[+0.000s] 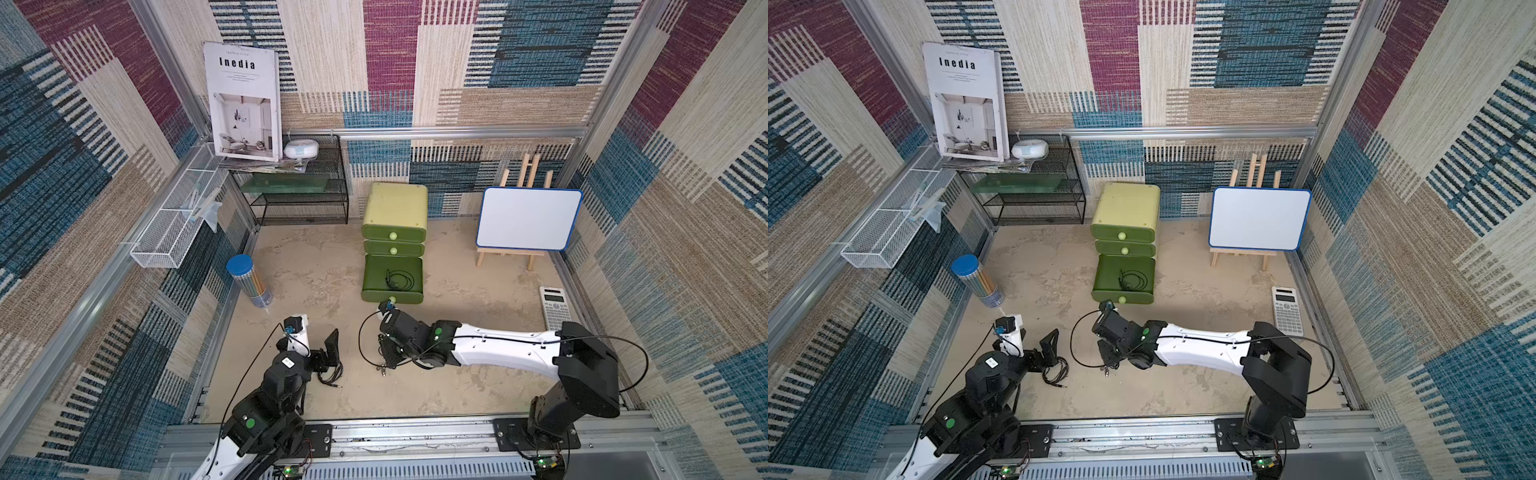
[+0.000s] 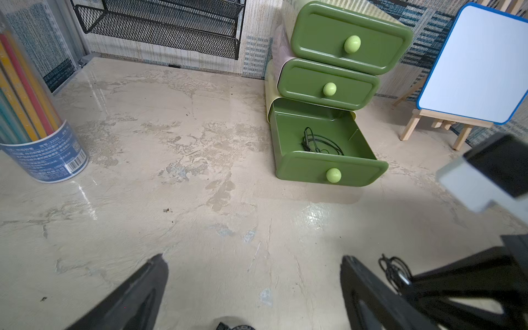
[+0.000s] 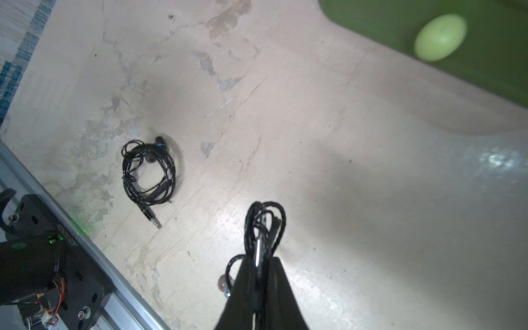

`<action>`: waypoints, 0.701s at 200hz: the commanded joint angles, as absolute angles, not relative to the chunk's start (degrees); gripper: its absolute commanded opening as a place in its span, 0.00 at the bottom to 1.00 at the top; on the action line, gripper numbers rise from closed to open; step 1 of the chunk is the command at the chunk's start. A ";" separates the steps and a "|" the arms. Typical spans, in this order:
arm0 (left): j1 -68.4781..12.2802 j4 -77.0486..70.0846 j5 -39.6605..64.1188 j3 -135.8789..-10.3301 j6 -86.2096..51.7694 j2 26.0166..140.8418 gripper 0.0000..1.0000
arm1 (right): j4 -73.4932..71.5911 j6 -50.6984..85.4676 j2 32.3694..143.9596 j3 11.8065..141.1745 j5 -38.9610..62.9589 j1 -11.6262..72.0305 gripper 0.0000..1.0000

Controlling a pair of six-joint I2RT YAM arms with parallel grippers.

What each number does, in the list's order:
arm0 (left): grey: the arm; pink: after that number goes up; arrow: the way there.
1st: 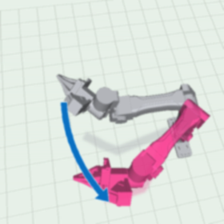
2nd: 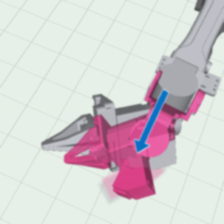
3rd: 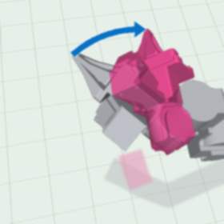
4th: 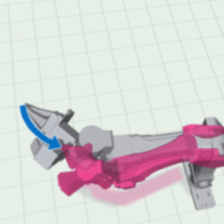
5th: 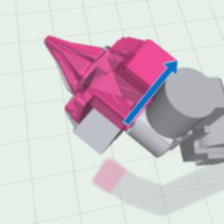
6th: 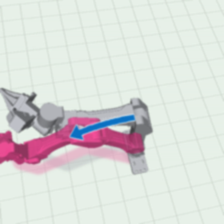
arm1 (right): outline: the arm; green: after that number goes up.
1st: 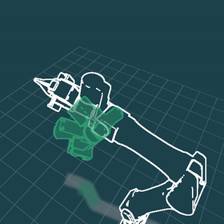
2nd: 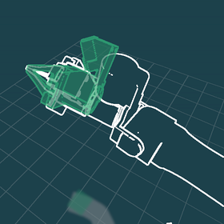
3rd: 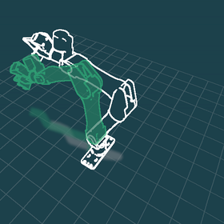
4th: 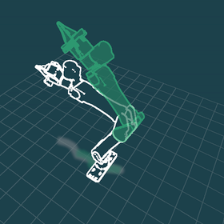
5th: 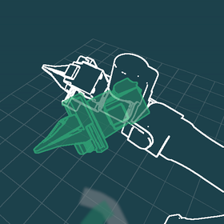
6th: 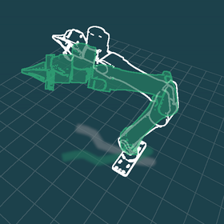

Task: Place the wired earphones into the drawer by color
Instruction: Pick up the wired earphones from the center of the board, then place the wired earphones in the drawer.

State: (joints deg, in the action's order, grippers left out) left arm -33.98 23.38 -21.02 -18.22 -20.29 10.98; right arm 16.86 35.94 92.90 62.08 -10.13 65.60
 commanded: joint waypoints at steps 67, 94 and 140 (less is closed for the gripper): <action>-33.93 22.38 -19.96 -18.25 -19.69 11.23 0.98 | 13.81 25.31 85.23 60.85 -16.61 55.05 0.00; -33.93 22.25 -19.62 -18.16 -19.60 11.24 0.98 | 11.10 22.67 86.50 62.24 -16.83 51.54 0.00; -33.94 22.18 -19.18 -18.19 -19.51 11.20 0.99 | 6.88 18.95 92.63 67.65 -17.07 46.32 0.00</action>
